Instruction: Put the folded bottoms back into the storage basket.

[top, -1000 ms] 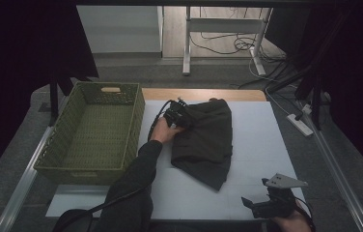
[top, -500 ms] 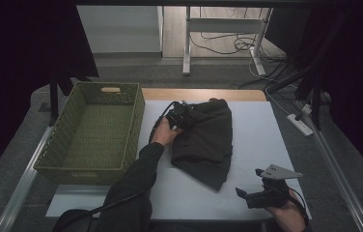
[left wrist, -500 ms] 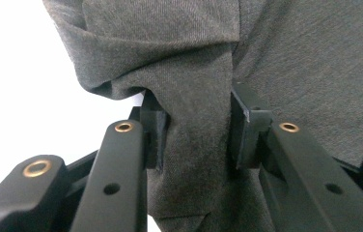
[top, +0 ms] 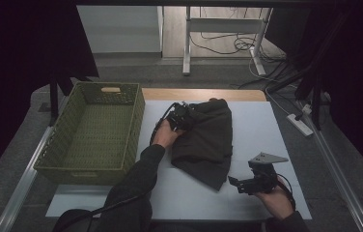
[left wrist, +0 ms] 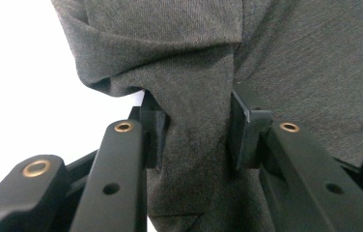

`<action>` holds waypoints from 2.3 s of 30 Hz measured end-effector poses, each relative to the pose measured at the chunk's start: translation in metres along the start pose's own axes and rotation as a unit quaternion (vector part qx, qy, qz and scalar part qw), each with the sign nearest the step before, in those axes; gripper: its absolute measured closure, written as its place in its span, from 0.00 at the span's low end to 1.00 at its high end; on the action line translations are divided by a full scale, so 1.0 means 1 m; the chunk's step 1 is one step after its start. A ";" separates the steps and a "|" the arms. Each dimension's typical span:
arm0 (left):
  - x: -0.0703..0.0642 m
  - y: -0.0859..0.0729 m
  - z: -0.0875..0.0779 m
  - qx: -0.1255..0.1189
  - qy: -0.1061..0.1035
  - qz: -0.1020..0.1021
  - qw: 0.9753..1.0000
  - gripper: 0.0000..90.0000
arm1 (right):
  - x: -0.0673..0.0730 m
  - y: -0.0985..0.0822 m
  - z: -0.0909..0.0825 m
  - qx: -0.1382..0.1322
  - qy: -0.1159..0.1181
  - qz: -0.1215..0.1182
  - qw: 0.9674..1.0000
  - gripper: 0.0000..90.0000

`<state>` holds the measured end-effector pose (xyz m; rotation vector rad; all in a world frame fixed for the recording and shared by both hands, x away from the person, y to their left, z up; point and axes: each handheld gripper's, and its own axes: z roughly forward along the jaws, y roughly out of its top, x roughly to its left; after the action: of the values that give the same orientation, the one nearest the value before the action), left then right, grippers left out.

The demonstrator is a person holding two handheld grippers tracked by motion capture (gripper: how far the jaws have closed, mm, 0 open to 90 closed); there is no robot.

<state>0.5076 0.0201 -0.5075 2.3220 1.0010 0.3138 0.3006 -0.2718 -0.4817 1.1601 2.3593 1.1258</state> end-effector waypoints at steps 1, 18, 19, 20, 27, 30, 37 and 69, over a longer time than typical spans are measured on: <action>0.000 0.000 0.000 0.000 0.001 -0.001 1.000 0.71 | -0.001 0.002 0.002 0.004 0.000 0.003 1.000 0.00; 0.001 -0.002 0.001 -0.005 -0.002 -0.011 1.000 0.69 | -0.016 0.038 0.054 0.036 -0.014 0.001 0.999 0.00; 0.001 -0.002 0.001 -0.004 -0.002 -0.011 1.000 0.69 | -0.018 0.040 0.058 0.038 -0.017 0.003 0.999 0.00; 0.001 -0.002 0.001 -0.004 -0.002 -0.011 1.000 0.69 | -0.020 0.041 0.062 0.042 -0.020 0.005 0.999 0.00; 0.002 -0.003 0.001 -0.006 -0.004 -0.015 1.000 0.67 | -0.033 0.050 0.091 0.070 -0.030 0.019 0.997 0.00; 0.002 -0.003 0.001 -0.006 -0.005 -0.016 1.000 0.67 | -0.036 0.049 0.101 0.086 -0.028 0.024 0.996 0.00; 0.002 -0.002 0.002 -0.004 -0.005 -0.019 1.000 0.65 | -0.030 0.051 0.114 0.106 -0.005 0.000 0.994 0.00; 0.002 -0.007 0.000 -0.028 -0.010 -0.052 0.998 0.72 | -0.020 0.069 0.112 0.131 0.065 -0.008 0.989 0.69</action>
<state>0.5051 0.0250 -0.5117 2.2107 1.0844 0.2730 0.4123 -0.2028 -0.5050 1.1779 2.6755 0.9313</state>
